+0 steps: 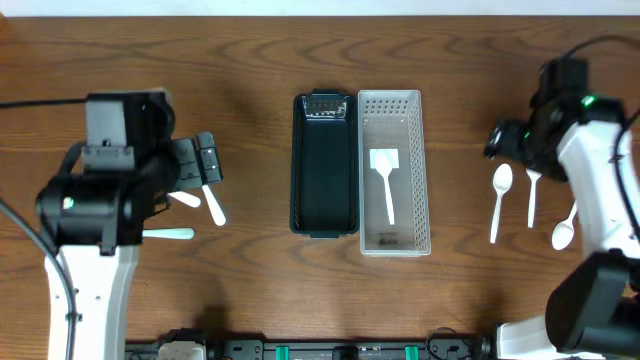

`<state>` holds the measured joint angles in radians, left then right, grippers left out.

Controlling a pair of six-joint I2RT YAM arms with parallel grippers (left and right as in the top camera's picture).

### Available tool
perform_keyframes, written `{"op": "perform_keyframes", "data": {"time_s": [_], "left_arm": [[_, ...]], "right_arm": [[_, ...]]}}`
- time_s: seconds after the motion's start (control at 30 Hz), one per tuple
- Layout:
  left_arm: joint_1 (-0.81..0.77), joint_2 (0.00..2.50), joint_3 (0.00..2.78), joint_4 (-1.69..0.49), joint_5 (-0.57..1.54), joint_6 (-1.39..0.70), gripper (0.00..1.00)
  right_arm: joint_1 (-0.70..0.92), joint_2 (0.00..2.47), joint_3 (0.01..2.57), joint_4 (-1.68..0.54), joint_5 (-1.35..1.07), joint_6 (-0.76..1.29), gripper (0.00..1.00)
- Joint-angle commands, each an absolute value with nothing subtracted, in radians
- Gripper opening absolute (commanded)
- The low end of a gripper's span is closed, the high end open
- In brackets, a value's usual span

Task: Pack container
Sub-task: 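Open the right gripper, release the spoon, and lift away, then lower the right gripper onto a second white spoon and grasp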

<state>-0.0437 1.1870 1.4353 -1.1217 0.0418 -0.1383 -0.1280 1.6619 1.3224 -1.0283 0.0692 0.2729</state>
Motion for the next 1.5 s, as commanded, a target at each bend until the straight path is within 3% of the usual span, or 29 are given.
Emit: {"op": "perform_keyframes", "data": {"time_s": [0.0, 0.33, 0.87, 0.97, 1.13, 1.33, 1.47], "left_arm": [[-0.044, 1.189, 1.445, -1.127, 0.034, -0.144, 0.98], [-0.044, 1.221, 1.441, -1.162, 0.034, -0.144, 0.98], [-0.044, 1.223, 1.441, -1.174, 0.034, -0.144, 0.98], [-0.044, 1.223, 1.441, -1.174, 0.034, -0.144, 0.98], [-0.044, 1.223, 1.441, -1.174, 0.034, -0.144, 0.98], [-0.044, 1.223, 1.441, -1.174, 0.034, -0.144, 0.98], [-0.044, 1.223, 1.441, -1.174, 0.034, -0.144, 0.98]], "right_arm": [[-0.131, 1.663, 1.192, -0.936, 0.063, 0.260, 0.96], [-0.132, 1.663, 0.966, -0.703, 0.059, 0.265, 0.93], [-0.211, 1.824, 0.945, -0.606, -0.021, 0.257, 0.89], [-0.212, 1.837, 0.945, -0.609, -0.027, 0.256, 0.75], [-0.209, 1.838, 0.945, -0.614, -0.028, 0.257, 0.29], [-0.207, 1.837, 0.947, -0.619, -0.044, 0.257, 0.03], [-0.194, 1.827, 0.984, -0.648, -0.102, 0.257, 0.01]]}}
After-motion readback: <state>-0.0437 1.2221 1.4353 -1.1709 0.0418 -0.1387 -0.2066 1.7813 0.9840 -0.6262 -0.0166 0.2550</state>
